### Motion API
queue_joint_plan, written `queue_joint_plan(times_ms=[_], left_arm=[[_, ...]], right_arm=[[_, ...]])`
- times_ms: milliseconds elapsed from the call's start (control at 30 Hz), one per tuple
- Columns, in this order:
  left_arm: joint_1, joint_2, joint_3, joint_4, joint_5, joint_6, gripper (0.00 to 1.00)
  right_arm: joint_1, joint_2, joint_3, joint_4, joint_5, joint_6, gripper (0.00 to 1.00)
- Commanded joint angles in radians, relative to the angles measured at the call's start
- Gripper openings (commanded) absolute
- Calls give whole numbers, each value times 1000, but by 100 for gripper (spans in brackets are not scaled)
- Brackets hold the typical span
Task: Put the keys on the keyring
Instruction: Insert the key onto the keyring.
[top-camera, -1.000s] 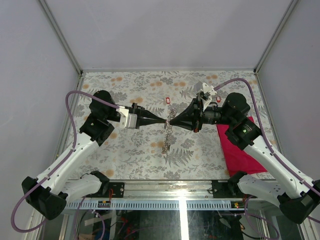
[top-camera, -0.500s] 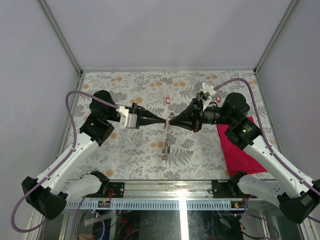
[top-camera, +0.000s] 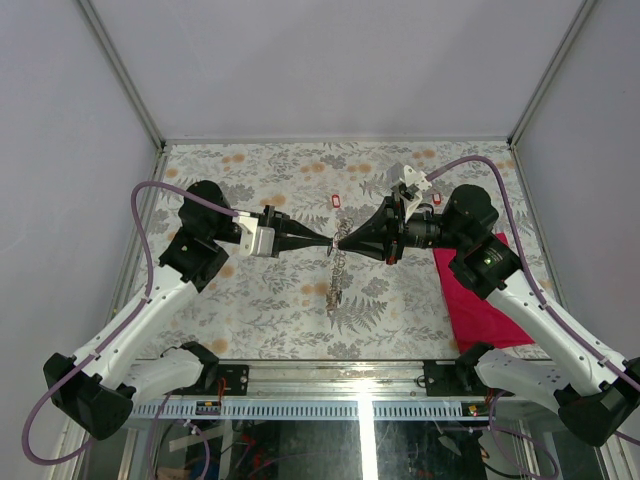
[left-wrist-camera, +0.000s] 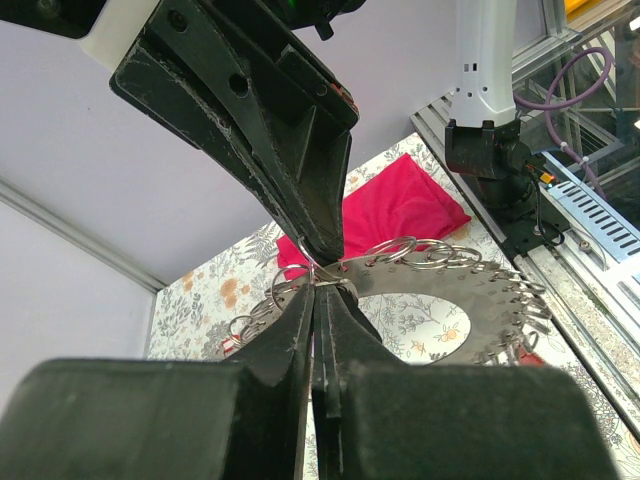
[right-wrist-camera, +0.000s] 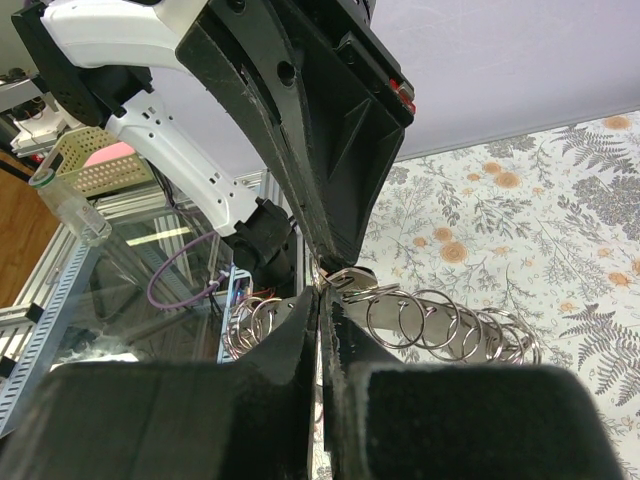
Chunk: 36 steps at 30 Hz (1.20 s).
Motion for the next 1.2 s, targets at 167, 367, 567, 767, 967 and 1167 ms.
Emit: queue_joint_plan(times_ms=[167, 367, 567, 767, 967, 1167], left_arm=[[-9, -13, 37, 42, 29, -5, 0], [-10, -12, 40, 41, 30, -5, 0], [-10, -11, 40, 40, 31, -6, 0], [-10, -9, 40, 38, 30, -7, 0], [-10, -15, 35, 37, -43, -23, 0], [-10, -22, 19, 73, -196, -78, 0]], right_arm=[[4, 0, 24, 11, 25, -25, 0], [4, 7, 27, 4, 7, -24, 0], [4, -5, 25, 11, 21, -27, 0], [4, -33, 9, 56, 21, -25, 0], [4, -78, -13, 154, -32, -31, 0], [4, -103, 47, 50, 86, -120, 0]])
